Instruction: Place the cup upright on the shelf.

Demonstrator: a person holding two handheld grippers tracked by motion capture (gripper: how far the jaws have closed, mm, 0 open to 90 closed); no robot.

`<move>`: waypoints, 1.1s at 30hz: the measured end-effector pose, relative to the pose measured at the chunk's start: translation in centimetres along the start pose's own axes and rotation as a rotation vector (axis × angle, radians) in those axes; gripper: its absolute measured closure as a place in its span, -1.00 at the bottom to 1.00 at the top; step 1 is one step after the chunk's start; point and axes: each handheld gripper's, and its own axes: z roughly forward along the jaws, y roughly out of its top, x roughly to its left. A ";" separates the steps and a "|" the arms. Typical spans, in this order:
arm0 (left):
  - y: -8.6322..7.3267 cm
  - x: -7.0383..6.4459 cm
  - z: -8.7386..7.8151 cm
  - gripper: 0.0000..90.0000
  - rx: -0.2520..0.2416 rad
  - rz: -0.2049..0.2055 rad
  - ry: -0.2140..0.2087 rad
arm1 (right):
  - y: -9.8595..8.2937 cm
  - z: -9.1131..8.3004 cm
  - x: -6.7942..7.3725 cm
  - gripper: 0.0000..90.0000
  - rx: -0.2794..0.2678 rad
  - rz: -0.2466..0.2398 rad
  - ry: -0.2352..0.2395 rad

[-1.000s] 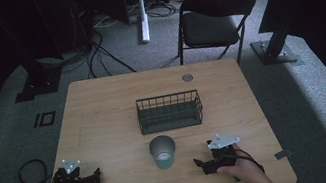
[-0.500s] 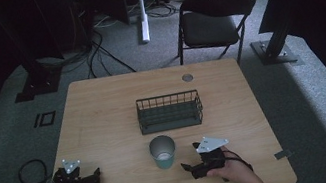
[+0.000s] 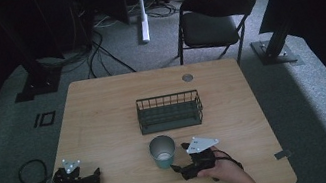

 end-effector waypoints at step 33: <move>0.0 0.0 0.0 -0.97 0.000 0.000 -0.001 | 2.6 2.6 0.9 -0.72 -0.105 -0.042 0.049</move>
